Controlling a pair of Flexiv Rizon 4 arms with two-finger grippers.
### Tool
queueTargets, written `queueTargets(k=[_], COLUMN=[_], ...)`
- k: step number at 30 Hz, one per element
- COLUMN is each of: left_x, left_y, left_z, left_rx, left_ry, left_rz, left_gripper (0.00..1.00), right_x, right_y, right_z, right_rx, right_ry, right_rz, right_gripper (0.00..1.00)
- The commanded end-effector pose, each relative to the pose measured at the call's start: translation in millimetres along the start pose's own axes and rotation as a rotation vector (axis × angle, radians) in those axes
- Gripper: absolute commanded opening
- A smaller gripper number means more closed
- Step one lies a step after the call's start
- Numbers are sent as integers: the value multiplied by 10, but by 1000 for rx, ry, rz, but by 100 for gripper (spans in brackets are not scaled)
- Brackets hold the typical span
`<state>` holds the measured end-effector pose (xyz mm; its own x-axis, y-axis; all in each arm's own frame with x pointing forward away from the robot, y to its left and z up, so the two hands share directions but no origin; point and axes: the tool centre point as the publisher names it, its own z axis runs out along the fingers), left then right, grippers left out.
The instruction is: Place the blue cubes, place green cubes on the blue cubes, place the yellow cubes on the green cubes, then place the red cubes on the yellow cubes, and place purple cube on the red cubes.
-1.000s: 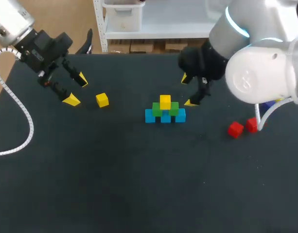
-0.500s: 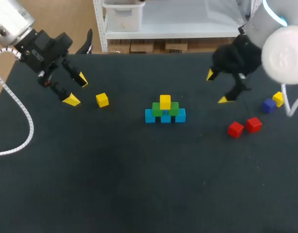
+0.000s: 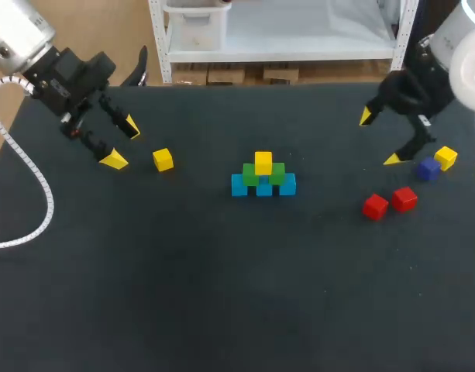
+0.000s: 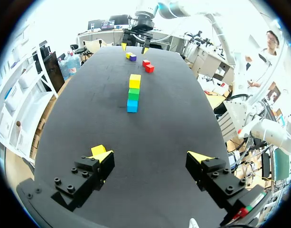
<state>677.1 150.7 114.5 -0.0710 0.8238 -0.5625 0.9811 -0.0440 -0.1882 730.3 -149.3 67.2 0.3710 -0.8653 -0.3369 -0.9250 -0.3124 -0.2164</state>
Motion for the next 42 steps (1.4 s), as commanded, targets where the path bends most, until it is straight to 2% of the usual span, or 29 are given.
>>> queueTargets(k=[1,9,21,34,36,42], left_x=[5,5,5,5,5,5], left_y=[13,13,13,13,13,13], left_z=[-1,-1,-1,-1,-1,-1], left_rx=[1,1,1,1,1,1], left_ry=[0,0,0,0,0,0], left_rz=[2,2,2,2,2,2], left_gripper=[100,100,100,100,100,100], right_x=[116,324,782,1081,1122,1192], right_y=[100,164,170,160,172,213], right_z=[-95,-197,-295,-262,-232,-165], right_rx=[5,-15,-88,-236,-241,-223], right_ry=[4,52,169,275,311,333], right_rz=[4,4,-27,-167,-180,-199], right_gripper=[100,100,100,100,100,100])
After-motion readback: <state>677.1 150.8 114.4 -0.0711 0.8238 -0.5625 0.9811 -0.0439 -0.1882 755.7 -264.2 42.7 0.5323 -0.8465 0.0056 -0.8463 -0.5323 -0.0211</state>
